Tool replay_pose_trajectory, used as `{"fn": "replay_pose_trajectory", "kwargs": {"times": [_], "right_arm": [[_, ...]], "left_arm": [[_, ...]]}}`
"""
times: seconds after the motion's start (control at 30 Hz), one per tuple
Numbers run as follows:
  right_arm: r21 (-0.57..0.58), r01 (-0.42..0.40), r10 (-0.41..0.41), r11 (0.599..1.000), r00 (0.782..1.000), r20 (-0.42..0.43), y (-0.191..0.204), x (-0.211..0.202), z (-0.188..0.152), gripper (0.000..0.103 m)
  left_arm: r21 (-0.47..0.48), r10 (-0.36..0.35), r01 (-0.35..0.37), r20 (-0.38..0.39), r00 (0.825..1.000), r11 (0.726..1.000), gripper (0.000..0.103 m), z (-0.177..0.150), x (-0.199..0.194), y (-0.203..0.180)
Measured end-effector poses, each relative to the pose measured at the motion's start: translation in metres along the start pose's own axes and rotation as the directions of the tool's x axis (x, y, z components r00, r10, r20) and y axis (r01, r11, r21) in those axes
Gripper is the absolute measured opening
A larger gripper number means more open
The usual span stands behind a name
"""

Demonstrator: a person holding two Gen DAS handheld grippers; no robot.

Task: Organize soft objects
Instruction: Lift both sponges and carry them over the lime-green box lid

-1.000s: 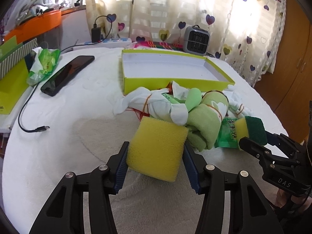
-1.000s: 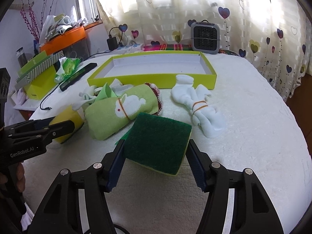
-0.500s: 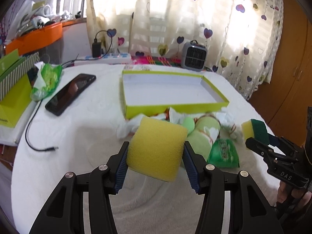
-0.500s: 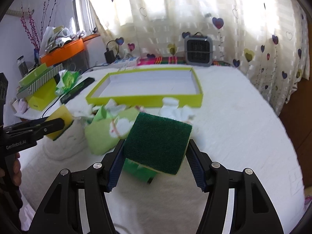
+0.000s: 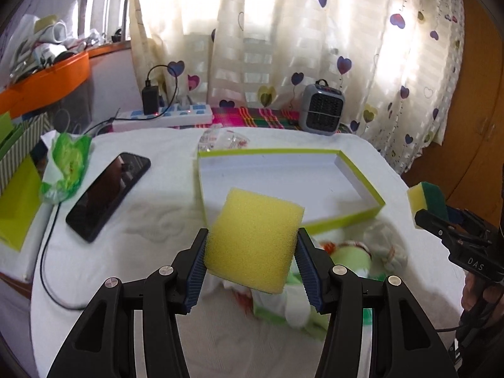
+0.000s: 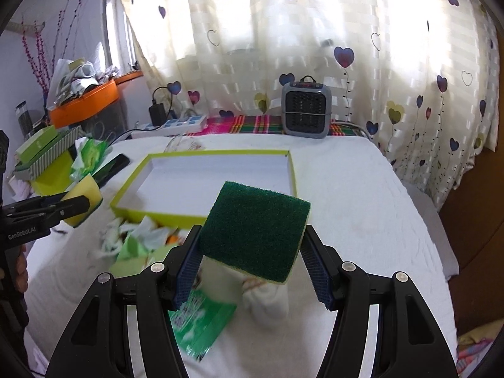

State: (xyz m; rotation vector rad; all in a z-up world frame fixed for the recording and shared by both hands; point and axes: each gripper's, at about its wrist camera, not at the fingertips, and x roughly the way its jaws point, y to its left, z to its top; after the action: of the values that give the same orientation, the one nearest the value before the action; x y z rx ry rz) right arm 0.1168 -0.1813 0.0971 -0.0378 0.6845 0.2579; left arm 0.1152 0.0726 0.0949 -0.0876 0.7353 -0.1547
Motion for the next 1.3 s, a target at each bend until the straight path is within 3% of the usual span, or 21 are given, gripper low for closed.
{"fn": "replay_pose_trajectory", "kwargs": {"times": [0.53,0.87,1.3], "right_arm": [[-0.063,-0.068,0.061,0.996,0.993,-0.102,-0.006,0.088,0.049,0.062],[-0.09,-0.103,0.085,0.991,0.979,-0.187,-0.008,0.139,0.062,0.062],[-0.107,-0.125,0.096,0.986,0.966,-0.24,-0.007,0.177,0.069,0.062]], "left_arm": [[0.005,-0.022,0.023,-0.081,0.996,1.0,0.052,0.047,0.079,0.01],[0.014,-0.016,0.018,-0.146,0.989,1.0,0.052,0.058,0.129,0.011],[0.022,-0.001,0.005,-0.183,0.983,1.0,0.052,0.064,0.159,0.011]]}}
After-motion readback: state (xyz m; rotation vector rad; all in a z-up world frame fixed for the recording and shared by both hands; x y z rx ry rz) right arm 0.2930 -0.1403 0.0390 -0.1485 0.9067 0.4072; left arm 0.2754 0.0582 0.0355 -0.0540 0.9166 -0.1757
